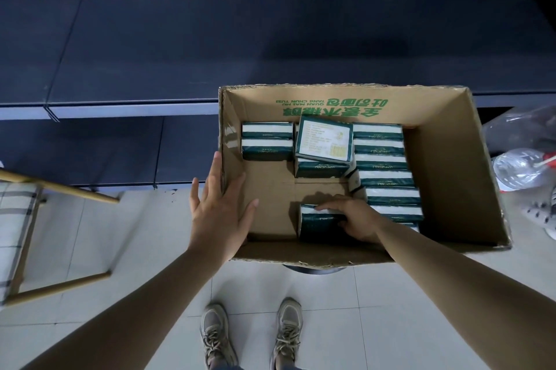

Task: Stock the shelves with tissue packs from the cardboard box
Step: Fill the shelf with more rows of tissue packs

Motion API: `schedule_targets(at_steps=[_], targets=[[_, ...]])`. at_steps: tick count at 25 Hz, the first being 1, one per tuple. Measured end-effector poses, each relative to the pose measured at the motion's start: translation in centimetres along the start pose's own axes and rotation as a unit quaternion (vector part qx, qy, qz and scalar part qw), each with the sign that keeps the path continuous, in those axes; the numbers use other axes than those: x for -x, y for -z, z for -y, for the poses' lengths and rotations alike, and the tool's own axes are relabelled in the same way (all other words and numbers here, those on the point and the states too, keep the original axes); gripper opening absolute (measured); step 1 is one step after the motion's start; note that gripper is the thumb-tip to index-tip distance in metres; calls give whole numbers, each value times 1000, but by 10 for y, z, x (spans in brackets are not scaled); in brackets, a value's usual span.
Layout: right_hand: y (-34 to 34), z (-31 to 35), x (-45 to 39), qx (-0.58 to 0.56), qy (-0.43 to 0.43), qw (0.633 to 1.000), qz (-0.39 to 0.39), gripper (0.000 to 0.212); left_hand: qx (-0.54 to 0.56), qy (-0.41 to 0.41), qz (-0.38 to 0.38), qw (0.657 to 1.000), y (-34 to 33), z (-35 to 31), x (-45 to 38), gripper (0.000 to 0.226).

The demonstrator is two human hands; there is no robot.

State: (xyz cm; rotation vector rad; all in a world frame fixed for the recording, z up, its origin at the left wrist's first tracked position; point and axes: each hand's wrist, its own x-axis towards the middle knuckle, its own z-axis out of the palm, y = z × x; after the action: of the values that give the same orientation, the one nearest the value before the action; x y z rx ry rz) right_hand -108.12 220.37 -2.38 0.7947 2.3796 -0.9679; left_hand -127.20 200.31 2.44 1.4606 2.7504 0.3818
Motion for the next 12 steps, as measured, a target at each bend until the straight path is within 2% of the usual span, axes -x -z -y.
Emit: schedule_targets(at_steps=[5, 10, 12], targets=[[9, 10, 18, -29, 11, 997, -68, 53, -33, -2, 0, 999, 3, 1, -2, 60], [56, 43, 52, -61, 35, 989, -129, 47, -52, -7, 20, 998, 32, -9, -21, 90], [81, 57, 63, -74, 55, 986, -142, 46, -49, 0, 15, 999, 55, -21, -34, 96]])
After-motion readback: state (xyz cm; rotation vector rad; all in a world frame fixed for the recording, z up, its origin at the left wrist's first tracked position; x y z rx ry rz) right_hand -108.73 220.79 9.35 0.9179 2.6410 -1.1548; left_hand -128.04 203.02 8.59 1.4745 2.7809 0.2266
